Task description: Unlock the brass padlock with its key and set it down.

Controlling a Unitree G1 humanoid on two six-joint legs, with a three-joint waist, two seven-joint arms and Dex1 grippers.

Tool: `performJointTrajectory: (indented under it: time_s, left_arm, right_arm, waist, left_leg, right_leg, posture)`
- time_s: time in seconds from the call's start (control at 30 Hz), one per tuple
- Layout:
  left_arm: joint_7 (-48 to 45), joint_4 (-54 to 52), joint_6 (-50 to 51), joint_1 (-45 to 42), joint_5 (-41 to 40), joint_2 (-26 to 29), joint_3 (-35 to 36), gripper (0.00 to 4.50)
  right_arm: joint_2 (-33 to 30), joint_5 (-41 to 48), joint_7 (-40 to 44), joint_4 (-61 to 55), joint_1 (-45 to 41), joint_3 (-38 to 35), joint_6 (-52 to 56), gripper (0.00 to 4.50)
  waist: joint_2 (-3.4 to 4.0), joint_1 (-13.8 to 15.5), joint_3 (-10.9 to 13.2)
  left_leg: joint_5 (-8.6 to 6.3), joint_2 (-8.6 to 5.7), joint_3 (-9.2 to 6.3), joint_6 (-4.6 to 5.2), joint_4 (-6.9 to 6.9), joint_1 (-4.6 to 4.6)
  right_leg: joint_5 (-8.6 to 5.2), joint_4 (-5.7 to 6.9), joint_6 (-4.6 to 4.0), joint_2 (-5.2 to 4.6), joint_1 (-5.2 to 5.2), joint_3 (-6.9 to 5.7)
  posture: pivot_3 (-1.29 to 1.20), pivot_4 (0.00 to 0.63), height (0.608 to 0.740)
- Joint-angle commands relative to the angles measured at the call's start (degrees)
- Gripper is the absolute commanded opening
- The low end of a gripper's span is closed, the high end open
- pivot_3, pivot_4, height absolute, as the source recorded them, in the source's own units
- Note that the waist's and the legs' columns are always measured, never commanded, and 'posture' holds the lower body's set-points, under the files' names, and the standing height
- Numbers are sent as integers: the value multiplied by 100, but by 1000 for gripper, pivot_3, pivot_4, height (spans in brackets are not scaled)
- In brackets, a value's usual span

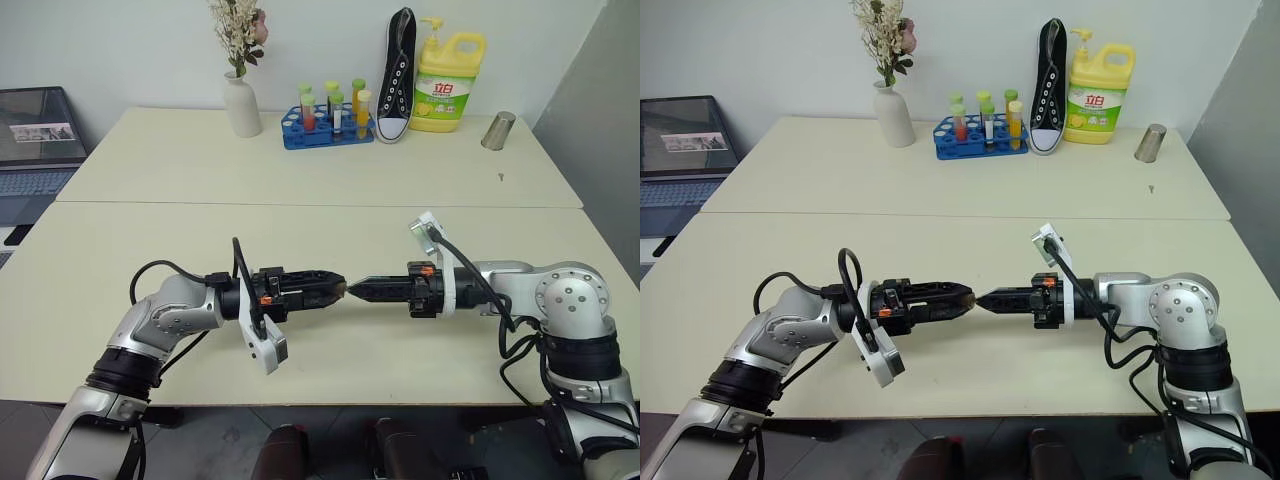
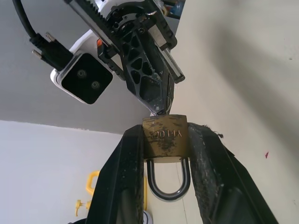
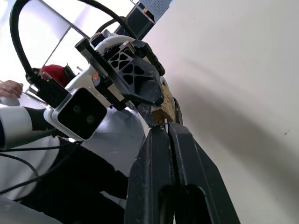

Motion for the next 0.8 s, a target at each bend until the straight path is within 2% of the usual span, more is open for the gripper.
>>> performJointTrajectory:
  time_s: [0.03,0.53,0.63,0.8]
  left_arm:
    - [103,-87,-159,-50,55,39,-87,964]
    - [361,-55,-295,-11,329,100,-74,964]
    - [425,-33,-310,-16,367,116,-78,964]
    - [493,-6,-279,45,379,118,-77,964]
  right_arm:
    - [111,663,-591,397,-308,-384,206,0]
    - [-10,2238,-2039,900,-299,-141,75,0]
    - [-91,2548,-2218,939,-279,-24,-19,0]
    - [-188,2565,-2220,705,-230,108,-189,0]
  waist:
    - [0,0,0]
    - [1,-13,0]
    - [1,-13,0]
    - [1,-14,1]
  left_leg:
    - [0,0,1,0,0,0]
    - [-1,1,0,1,-1,-2]
    - [-1,1,0,1,-2,-3]
    - [-1,2,0,1,-2,-3]
  right_leg:
    - [0,0,0,-1,0,0]
    - [0,-1,0,-1,-1,0]
    - [0,-1,1,-1,-1,0]
    - [0,-2,1,-1,-1,0]
  posture:
    - [0,150,740]
    - [0,150,740]
    - [0,150,740]
    - [0,150,740]
